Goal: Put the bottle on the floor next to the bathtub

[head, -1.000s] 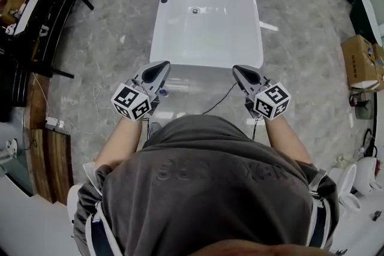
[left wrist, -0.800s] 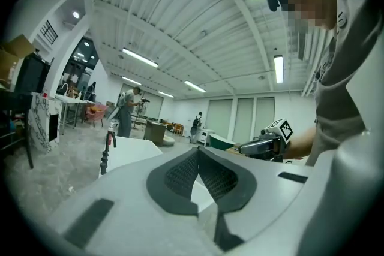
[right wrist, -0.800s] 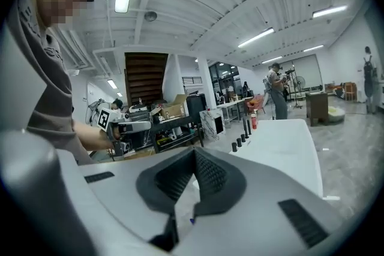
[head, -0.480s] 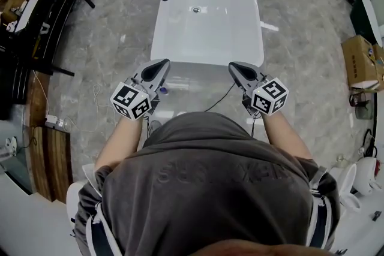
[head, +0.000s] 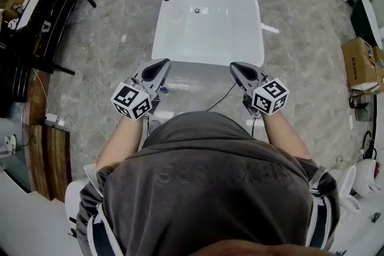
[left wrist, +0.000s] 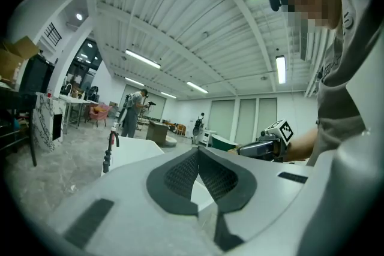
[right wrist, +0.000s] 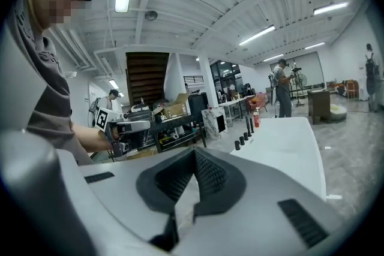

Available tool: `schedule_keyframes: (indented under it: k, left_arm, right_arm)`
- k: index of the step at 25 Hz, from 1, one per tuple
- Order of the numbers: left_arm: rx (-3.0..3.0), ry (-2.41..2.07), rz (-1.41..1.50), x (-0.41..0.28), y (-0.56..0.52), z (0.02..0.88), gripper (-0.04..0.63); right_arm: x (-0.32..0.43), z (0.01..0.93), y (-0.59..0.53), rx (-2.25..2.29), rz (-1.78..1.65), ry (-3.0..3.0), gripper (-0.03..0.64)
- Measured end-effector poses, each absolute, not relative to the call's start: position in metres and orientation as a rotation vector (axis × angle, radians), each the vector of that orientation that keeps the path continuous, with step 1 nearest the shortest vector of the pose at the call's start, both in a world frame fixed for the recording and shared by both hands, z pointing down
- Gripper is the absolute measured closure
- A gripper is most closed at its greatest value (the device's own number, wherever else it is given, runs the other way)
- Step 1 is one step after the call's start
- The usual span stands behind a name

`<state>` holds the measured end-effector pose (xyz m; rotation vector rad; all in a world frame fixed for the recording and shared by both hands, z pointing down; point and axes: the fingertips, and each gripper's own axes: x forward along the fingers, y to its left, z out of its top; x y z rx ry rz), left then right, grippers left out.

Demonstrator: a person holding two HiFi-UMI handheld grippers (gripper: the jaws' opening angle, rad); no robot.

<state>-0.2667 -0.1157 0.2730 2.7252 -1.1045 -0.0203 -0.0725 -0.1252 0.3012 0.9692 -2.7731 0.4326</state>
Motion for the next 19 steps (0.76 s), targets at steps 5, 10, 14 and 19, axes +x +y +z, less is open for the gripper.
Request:
schedule_keyframes:
  k: [5, 10, 14, 19]
  left_arm:
    - [2.722, -1.111, -0.022, -0.2695, -0.1138, 0.2731, 0.589]
    - [2.716, -1.114, -0.025, -0.2689, -0.1119, 0.2726, 0.589]
    - [2.713, -1.114, -0.025, -0.2691, -0.1121, 0.2732, 0.589]
    - [2.708, -1.107, -0.024, -0.2689, -0.1131, 0.2772, 0.589]
  right_arm:
    - [-0.0758, 0.2998, -0.1241, 0.96, 0.42, -2.777, 0.627]
    - [-0.0741, 0.3005, -0.1219, 0.956, 0.422, -2.777, 0.626]
    - [-0.0749, 0.3007, -0.1228, 0.952, 0.424, -2.779, 0.627]
    - [-0.0785, 0.3042, -0.1226, 0.936, 0.417, -2.779, 0.626]
